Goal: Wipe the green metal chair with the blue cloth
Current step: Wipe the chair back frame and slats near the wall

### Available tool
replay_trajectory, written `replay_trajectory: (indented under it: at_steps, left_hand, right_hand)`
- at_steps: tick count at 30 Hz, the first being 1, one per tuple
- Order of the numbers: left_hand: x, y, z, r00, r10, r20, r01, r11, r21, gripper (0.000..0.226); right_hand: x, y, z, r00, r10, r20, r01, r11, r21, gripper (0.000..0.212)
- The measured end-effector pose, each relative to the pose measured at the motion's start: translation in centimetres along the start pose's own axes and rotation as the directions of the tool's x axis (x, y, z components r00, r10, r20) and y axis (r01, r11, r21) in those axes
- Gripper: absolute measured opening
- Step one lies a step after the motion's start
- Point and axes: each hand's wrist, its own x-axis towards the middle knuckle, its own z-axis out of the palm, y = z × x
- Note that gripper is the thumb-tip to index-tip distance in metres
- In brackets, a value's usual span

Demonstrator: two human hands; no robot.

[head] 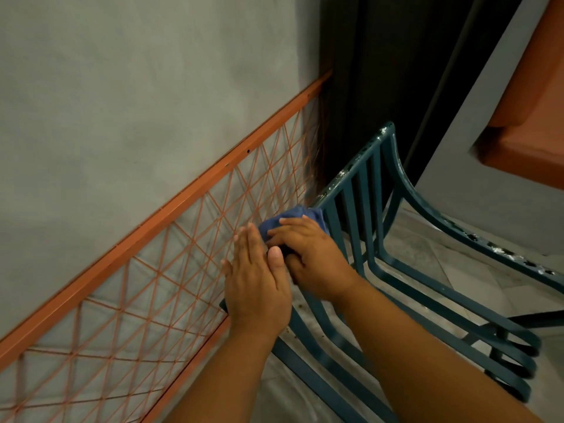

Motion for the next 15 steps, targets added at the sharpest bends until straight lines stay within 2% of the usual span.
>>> replay_trajectory:
  at_steps: [3, 6, 8, 10, 12, 15]
  left_hand:
    - [-0.1, 0.0, -0.3, 1.0, 0.002, 0.015, -0.002, 1.0, -0.028, 0.079]
    - [0.1, 0.0, -0.3, 1.0, 0.001, -0.002, -0.001, 0.998, -0.067, 0.077]
    - [0.1, 0.0, -0.3, 1.0, -0.005, -0.019, 0.003, 0.995, -0.103, 0.076]
    - [-0.1, -0.1, -0.5, 0.999, 0.008, -0.037, -0.013, 0.99, -0.138, 0.074]
    - [-0.2, -0.2, -0.6, 0.999, 0.035, -0.041, -0.042, 0.985, -0.168, 0.072]
    - [0.1, -0.5, -0.6, 0.998, 0.037, -0.048, -0.047, 0.976, -0.213, 0.07]
  right_hand:
    - [2.4, 0.8, -1.9, 0.993, 0.103, 0.051, -0.099, 0.992, -0.078, 0.031]
    - [5.3, 0.2, -2.0, 0.968, 0.244, 0.057, -0.209, 0.91, -0.357, 0.037]
    - [6.0, -0.8, -0.8, 0.959, 0.238, 0.153, -0.122, 0.836, -0.536, 0.033]
    - [5.6, -1.5, -0.4, 0.952, 0.176, 0.25, -0.031, 0.87, -0.492, 0.034]
    - [4.9, -1.3, -1.1, 0.951, 0.138, 0.276, -0.017, 0.916, -0.4, 0.04]
    - [5.4, -0.1, -1.4, 0.955, 0.205, 0.214, -0.073, 0.862, -0.502, 0.036]
